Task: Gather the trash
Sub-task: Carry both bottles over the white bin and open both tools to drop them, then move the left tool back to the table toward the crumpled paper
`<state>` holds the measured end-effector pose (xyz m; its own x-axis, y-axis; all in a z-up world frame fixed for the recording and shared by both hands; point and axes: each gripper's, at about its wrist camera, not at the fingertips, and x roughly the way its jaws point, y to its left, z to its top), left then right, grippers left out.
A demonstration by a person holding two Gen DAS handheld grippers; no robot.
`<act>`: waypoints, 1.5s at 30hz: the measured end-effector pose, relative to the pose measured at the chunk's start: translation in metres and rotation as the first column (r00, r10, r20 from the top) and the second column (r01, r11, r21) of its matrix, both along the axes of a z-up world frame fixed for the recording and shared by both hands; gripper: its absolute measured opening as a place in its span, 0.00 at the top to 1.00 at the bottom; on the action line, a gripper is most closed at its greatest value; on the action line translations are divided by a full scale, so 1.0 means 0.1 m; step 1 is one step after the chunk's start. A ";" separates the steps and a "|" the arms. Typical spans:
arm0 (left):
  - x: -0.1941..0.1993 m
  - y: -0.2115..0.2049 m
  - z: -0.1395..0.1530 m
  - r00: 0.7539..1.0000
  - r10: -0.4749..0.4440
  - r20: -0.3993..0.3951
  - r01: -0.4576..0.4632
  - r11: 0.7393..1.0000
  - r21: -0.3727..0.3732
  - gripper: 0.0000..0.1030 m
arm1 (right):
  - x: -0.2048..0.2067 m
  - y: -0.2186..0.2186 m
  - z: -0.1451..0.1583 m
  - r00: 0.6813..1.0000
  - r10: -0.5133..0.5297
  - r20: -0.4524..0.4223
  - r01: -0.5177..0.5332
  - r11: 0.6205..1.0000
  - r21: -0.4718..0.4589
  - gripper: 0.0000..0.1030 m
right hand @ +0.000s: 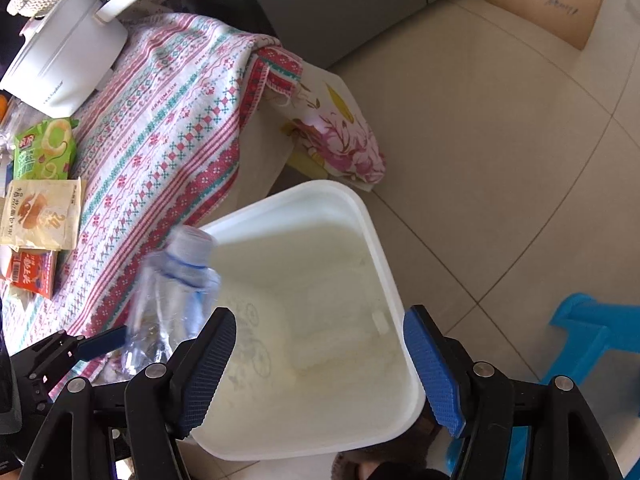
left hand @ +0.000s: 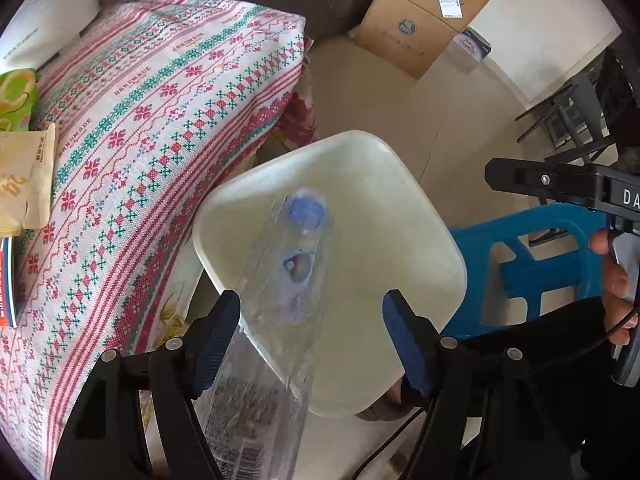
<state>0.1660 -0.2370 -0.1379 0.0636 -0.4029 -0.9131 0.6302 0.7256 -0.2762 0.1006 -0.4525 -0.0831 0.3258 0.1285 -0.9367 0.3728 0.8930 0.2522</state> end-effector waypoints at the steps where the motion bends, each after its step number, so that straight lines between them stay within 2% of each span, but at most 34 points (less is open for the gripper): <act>1: 0.00 0.00 -0.04 1.000 -0.007 -0.010 0.007 1.000 0.009 0.26 | 0.00 0.01 0.01 1.000 0.001 0.004 -0.001 1.000 0.002 0.28; 5: 0.02 -0.07 -0.24 0.998 0.001 -0.060 0.001 1.000 0.024 0.34 | 0.02 0.04 0.02 1.000 0.005 0.011 -0.006 1.000 0.010 0.28; 11: -0.04 -0.02 0.07 0.999 0.029 0.014 -0.029 0.999 -0.039 0.31 | 0.02 0.04 0.05 1.000 0.001 0.021 -0.001 1.000 0.016 0.28; 18: -0.10 0.32 0.35 0.988 0.115 0.108 -0.113 0.993 -0.018 0.23 | 0.03 0.07 0.10 0.999 0.012 0.037 -0.012 1.000 0.005 0.28; 24: -0.12 0.69 0.54 0.963 0.200 0.182 -0.202 0.979 -0.011 0.16 | 0.08 0.21 0.19 0.997 0.040 0.063 -0.039 0.999 -0.018 0.27; 30: -0.09 1.19 0.72 0.927 0.298 0.229 -0.301 0.953 -0.020 0.15 | 0.17 0.45 0.28 0.992 0.088 0.087 -0.084 0.995 -0.047 0.26; 36: -0.03 1.76 0.84 0.884 0.403 0.237 -0.407 0.913 -0.032 0.15 | 0.28 0.73 0.33 0.986 0.135 0.100 -0.129 0.989 -0.066 0.24; 45: 0.18 2.67 1.00 0.788 0.555 0.264 -0.561 0.826 -0.062 0.15 | 0.54 1.30 0.43 0.963 0.250 0.099 -0.236 0.962 -0.134 0.23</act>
<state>0.1837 0.0298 -0.0377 0.5066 -0.2061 -0.8372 0.1595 0.9766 -0.1439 0.1547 -0.3224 -0.0401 0.4041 0.1056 -0.9086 0.1161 0.9794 0.1654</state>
